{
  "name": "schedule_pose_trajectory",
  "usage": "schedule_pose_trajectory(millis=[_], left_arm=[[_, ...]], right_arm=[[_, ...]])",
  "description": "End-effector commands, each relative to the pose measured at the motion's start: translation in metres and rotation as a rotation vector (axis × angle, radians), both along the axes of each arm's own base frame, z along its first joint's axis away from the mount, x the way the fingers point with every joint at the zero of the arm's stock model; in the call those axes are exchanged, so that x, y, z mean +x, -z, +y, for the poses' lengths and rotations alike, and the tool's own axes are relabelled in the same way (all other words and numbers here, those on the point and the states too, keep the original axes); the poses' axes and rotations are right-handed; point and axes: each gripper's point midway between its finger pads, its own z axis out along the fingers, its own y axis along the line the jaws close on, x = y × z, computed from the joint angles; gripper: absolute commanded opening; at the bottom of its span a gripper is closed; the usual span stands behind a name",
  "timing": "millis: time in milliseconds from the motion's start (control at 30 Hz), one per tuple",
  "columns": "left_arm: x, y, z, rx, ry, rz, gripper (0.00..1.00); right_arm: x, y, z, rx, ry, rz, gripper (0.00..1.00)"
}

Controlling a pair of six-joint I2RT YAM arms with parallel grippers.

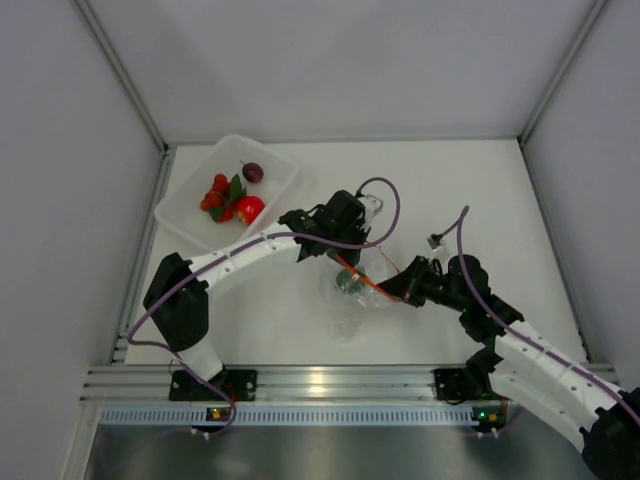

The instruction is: Open the zip-top bag and remove the fake food

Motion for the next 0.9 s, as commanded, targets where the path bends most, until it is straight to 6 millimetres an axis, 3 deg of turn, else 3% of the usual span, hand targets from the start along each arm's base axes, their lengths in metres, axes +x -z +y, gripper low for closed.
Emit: schedule_pose_trajectory(millis=[0, 233, 300, 400, 600, 733, 867], left_arm=[[-0.012, 0.003, -0.013, -0.024, 0.113, 0.044, 0.18], [-0.03, 0.012, -0.018, -0.059, 0.213, 0.057, 0.19], [-0.034, 0.015, -0.019, -0.048, 0.235, 0.045, 0.28], [-0.027, 0.025, -0.016, 0.008, 0.208, -0.003, 0.38], [-0.003, 0.039, -0.018, 0.051, 0.096, -0.086, 0.41], [0.001, 0.035, -0.04, -0.051, 0.099, -0.151, 0.48], [0.01, 0.037, -0.048, -0.081, 0.062, -0.208, 0.49]], right_arm=[[0.004, 0.013, -0.014, -0.047, 0.036, 0.012, 0.0], [0.013, 0.017, -0.027, -0.037, 0.111, 0.023, 0.0], [0.013, 0.015, -0.028, -0.029, 0.117, 0.019, 0.0], [0.011, 0.012, -0.025, -0.017, 0.096, 0.017, 0.0], [0.009, 0.012, -0.024, -0.007, 0.085, 0.02, 0.0], [0.008, 0.012, -0.02, 0.006, 0.064, 0.016, 0.0], [0.006, 0.011, -0.022, 0.008, 0.067, 0.006, 0.0]])
